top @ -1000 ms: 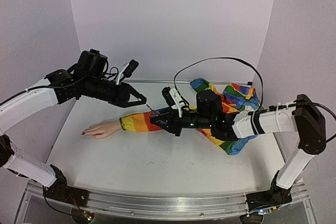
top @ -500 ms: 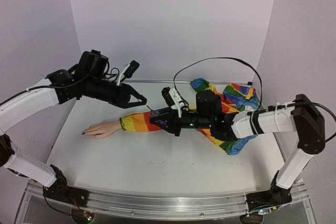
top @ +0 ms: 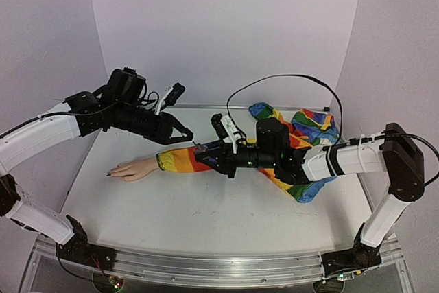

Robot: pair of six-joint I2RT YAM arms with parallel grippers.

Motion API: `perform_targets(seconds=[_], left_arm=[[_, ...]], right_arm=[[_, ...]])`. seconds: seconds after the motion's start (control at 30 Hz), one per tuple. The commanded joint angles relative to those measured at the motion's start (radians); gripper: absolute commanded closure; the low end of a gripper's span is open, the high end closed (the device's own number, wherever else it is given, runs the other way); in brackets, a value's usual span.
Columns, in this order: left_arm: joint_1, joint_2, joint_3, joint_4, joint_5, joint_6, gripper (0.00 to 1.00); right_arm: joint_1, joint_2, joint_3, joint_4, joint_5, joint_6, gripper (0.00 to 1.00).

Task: Paint the nails

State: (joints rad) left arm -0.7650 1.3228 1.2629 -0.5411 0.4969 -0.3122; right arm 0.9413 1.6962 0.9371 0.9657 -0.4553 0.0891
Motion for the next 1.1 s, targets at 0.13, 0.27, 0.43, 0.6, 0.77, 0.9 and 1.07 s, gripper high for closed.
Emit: perform_targets(seconds=[0.13, 0.27, 0.43, 0.6, 0.77, 0.9, 1.07], left_arm=[[-0.008, 0.017, 0.052, 0.003, -0.002, 0.022, 1.0], [-0.01, 0.022, 0.057, -0.003, -0.005, 0.025, 1.0], [-0.013, 0.03, 0.061, -0.014, -0.009, 0.028, 1.0], [-0.017, 0.038, 0.066, -0.027, -0.003, 0.037, 1.0], [-0.024, 0.059, 0.087, -0.076, -0.005, 0.059, 1.0], [-0.028, 0.083, 0.12, -0.157, -0.029, 0.078, 1.0], [-0.028, 0.124, 0.197, -0.303, -0.137, 0.055, 1.0]], right_arm=[[0.001, -0.003, 0.057, 0.08, -0.028, -0.012, 1.0], [0.002, -0.001, 0.06, 0.082, -0.032, -0.012, 1.0], [0.004, 0.0, 0.063, 0.082, -0.031, -0.014, 1.0], [0.005, 0.004, 0.07, 0.084, -0.029, -0.014, 1.0], [0.005, 0.007, 0.078, 0.084, -0.028, -0.023, 1.0], [0.005, 0.013, 0.092, 0.077, -0.016, -0.051, 1.0], [0.021, 0.039, 0.128, 0.069, 0.103, -0.111, 1.0]])
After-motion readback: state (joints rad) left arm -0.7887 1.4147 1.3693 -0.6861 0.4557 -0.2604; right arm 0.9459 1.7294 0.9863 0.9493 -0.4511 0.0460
